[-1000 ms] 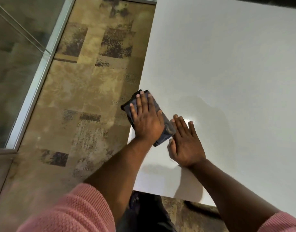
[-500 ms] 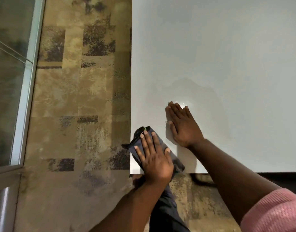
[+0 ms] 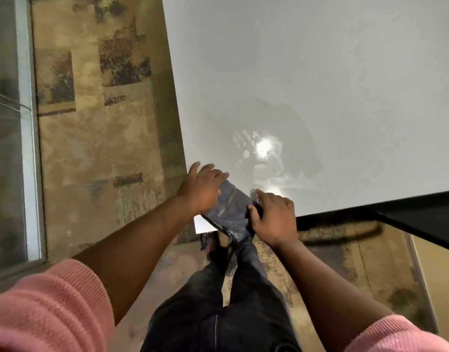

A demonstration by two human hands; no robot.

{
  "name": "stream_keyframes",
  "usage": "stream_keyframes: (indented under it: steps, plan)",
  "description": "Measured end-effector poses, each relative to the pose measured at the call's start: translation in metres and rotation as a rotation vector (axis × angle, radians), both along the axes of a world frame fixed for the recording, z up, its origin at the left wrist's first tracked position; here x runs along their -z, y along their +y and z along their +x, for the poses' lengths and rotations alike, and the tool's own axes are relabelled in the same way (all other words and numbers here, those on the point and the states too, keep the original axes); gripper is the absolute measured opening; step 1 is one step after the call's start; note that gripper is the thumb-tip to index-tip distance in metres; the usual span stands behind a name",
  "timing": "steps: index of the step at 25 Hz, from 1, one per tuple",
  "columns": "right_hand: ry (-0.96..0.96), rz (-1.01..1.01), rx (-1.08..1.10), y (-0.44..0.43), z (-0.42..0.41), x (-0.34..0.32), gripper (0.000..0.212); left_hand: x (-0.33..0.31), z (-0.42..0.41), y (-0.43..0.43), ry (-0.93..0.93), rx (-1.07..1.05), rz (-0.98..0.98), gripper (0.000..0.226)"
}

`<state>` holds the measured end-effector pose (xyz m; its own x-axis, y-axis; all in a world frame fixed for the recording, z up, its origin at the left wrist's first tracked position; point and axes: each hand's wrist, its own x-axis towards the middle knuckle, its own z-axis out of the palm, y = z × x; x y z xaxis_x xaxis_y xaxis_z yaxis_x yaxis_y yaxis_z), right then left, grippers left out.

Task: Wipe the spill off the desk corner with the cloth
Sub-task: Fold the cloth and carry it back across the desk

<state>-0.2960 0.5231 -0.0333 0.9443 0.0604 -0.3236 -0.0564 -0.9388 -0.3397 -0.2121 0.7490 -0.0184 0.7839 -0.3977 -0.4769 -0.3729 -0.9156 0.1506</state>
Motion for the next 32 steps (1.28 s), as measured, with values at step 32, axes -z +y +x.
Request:
stream_keyframes:
  steps: [32]
  plan:
    - [-0.506,0.099,0.299,-0.066,-0.003,-0.180,0.021,-0.184,0.036,-0.057,-0.383,0.073,-0.281,0.015]
